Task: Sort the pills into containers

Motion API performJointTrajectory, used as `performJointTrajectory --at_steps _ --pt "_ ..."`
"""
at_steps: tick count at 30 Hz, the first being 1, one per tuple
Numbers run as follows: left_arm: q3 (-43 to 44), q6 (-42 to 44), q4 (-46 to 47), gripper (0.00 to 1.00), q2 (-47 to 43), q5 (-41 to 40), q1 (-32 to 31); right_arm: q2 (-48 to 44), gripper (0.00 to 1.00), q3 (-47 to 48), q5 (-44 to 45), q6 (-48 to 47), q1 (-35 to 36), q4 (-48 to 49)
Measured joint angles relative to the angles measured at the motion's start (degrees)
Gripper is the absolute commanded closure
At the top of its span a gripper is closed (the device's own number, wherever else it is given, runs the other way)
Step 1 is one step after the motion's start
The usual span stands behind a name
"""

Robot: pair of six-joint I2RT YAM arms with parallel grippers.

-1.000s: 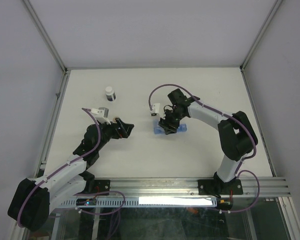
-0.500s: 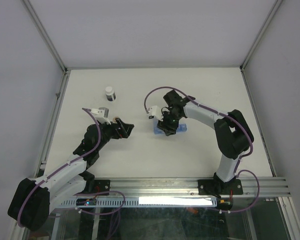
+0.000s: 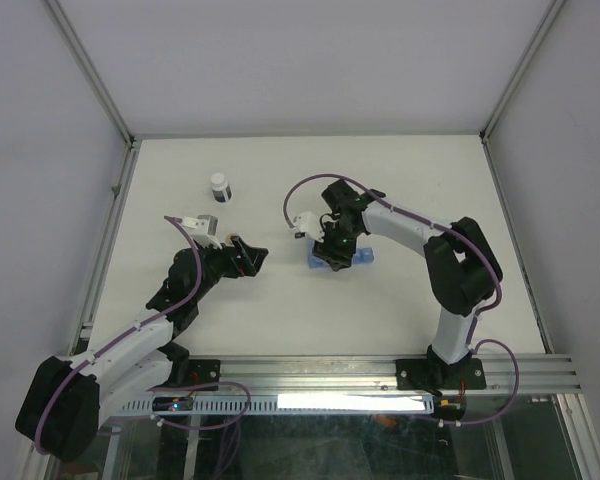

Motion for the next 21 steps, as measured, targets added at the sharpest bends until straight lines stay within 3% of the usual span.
performJointTrajectory --at_steps 21 --pt "0.0 0.0 0.0 0.01 0.0 0.0 0.0 1.0 1.00 1.6 2.8 0.0 1.5 -1.6"
